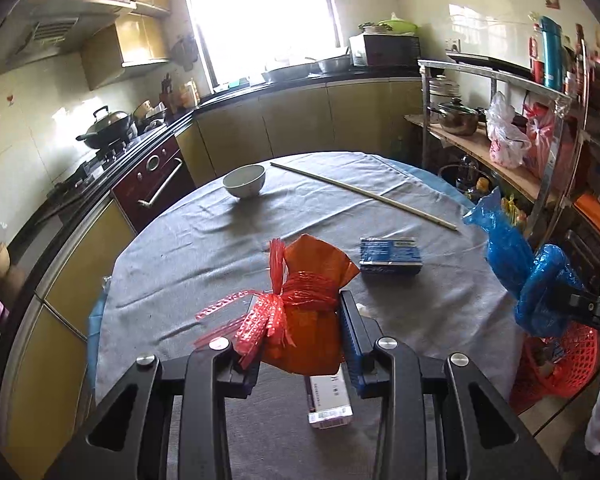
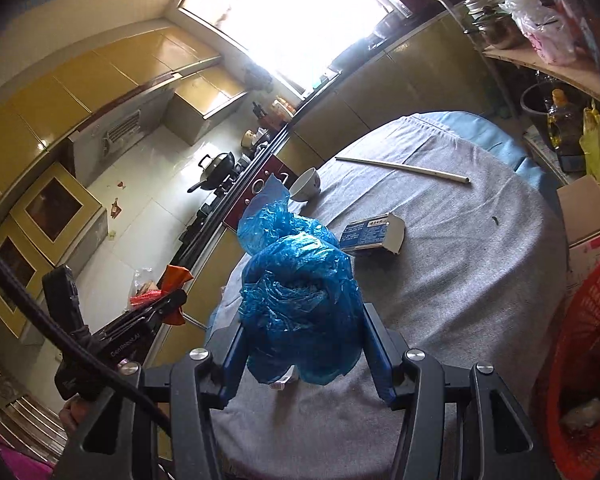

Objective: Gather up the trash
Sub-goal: 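Carry the orange mesh bag and blue bag toward the red basket with both tools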

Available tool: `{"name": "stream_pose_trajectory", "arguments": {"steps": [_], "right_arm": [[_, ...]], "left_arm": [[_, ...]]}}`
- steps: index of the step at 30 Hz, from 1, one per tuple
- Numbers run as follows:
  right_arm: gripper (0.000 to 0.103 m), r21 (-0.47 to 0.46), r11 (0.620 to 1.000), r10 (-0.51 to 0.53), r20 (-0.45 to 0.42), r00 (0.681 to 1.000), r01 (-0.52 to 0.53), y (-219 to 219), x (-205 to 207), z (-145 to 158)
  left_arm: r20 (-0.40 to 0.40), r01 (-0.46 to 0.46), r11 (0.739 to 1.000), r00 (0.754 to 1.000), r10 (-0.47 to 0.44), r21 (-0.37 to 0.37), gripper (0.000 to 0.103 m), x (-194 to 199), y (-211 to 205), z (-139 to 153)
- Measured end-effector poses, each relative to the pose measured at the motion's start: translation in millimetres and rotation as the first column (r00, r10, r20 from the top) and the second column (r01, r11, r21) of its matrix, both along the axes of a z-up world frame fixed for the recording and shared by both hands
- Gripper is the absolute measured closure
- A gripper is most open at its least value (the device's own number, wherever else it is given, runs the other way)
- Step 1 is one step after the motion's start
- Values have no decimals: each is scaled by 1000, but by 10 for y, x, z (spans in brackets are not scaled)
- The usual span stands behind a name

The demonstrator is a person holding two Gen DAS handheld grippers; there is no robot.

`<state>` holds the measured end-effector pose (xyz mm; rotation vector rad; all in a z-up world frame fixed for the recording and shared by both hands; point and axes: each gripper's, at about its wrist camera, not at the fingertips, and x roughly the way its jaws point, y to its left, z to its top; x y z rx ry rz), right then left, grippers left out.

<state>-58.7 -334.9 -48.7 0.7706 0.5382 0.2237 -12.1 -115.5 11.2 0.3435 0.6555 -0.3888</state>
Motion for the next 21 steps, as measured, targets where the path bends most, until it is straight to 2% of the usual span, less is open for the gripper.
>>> {"name": "stream_pose_trajectory", "arguments": {"steps": [21], "right_arm": [[47,45,999,-20,-1,1000,20,-218,-287,-107]], "left_arm": [[-28,60,996,998,-58,60,67,-199,-578,-112]]}}
